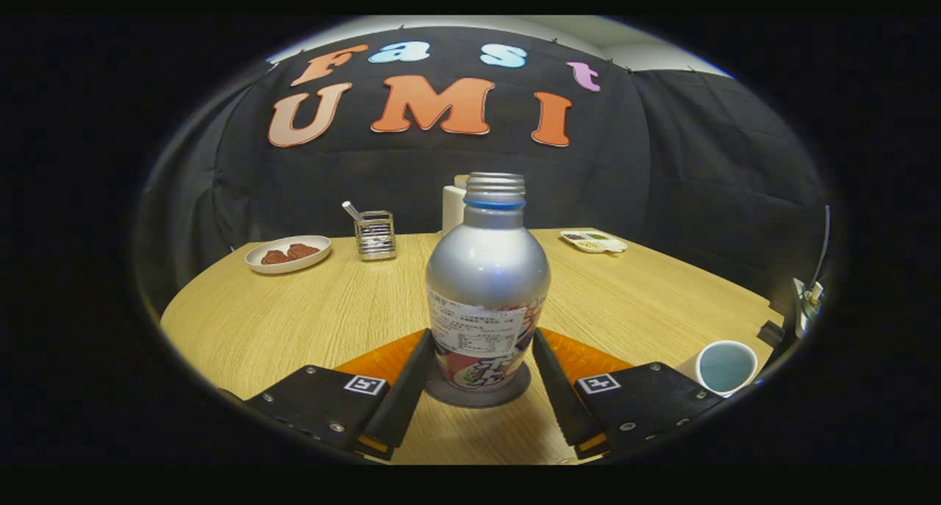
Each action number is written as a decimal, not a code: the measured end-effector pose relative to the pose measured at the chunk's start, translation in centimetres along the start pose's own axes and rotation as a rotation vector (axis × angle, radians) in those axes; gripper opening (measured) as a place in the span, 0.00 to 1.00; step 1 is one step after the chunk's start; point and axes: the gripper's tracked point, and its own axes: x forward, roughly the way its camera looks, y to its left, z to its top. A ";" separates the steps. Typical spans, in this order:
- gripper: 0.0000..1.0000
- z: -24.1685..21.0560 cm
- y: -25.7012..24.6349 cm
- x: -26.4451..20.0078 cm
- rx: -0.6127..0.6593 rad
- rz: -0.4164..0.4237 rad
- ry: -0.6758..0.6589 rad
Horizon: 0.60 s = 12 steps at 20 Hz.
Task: Take the bottle from table, then pour the juice into the cup, finally place the bottle on the coaster
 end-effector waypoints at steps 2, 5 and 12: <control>0.80 0.2 0.1 -0.4 0.003 0.003 -0.004; 0.85 0.4 0.0 -1.4 0.020 0.014 -0.010; 0.97 3.5 0.2 -7.3 0.107 0.068 -0.104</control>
